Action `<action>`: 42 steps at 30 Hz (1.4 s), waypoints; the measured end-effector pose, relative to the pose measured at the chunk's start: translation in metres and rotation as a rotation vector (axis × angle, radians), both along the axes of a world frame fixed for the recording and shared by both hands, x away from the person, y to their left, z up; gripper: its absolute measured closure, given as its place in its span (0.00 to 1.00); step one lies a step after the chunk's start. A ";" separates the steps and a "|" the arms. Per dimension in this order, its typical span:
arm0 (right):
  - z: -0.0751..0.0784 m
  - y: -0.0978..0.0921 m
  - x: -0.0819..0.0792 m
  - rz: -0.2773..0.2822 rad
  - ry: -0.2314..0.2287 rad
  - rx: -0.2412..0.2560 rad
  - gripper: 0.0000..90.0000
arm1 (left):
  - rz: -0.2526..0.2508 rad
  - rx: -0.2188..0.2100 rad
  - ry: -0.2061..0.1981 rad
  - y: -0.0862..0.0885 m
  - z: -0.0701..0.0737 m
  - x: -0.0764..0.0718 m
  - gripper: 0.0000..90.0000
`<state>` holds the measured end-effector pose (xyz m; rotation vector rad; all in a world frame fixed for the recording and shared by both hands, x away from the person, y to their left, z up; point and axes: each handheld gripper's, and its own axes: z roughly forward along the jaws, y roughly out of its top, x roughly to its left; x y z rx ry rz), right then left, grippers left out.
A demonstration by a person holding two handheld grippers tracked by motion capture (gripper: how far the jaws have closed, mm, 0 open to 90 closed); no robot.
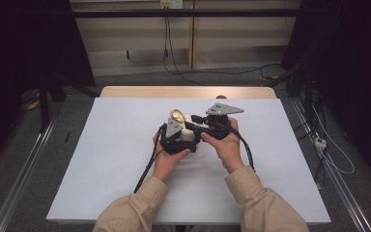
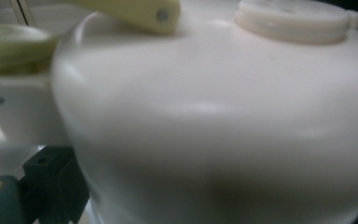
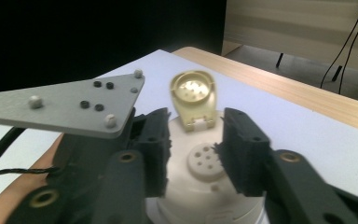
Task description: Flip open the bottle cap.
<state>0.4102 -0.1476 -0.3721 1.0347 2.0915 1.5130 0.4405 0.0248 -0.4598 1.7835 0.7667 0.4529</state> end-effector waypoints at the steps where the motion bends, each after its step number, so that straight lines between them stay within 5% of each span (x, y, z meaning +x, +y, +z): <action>1: 0.000 -0.001 -0.001 0.002 0.002 -0.003 0.61 | 0.000 -0.001 0.003 0.000 0.000 0.000 0.05; 9: 0.001 -0.014 -0.011 -0.024 -0.003 0.024 0.44 | -0.004 0.000 0.062 0.002 0.000 0.000 0.04; 12: -0.003 -0.021 -0.017 -0.031 -0.001 0.027 0.41 | 0.006 0.081 0.060 -0.003 0.000 -0.002 0.01; 17: -0.013 -0.035 -0.025 -0.053 0.018 0.060 0.38 | -0.003 0.089 0.082 -0.001 0.000 -0.002 0.02; 22: -0.023 -0.047 -0.032 -0.064 0.031 0.070 0.36 | -0.011 0.163 0.096 0.000 0.000 -0.004 0.02; 26: -0.029 -0.053 -0.036 -0.069 0.032 0.070 0.33 | -0.017 0.140 0.123 0.007 0.001 -0.006 0.05; 32: -0.038 -0.058 -0.043 -0.066 0.029 0.052 0.29 | -0.020 0.162 0.091 0.017 0.004 -0.018 0.08; 34: -0.041 -0.059 -0.047 -0.062 0.031 0.037 0.27 | -0.024 0.174 0.110 0.023 0.004 -0.021 0.08; 42: -0.052 -0.062 -0.061 -0.042 0.042 -0.022 0.18 | -0.025 0.127 0.113 0.055 0.010 -0.034 0.08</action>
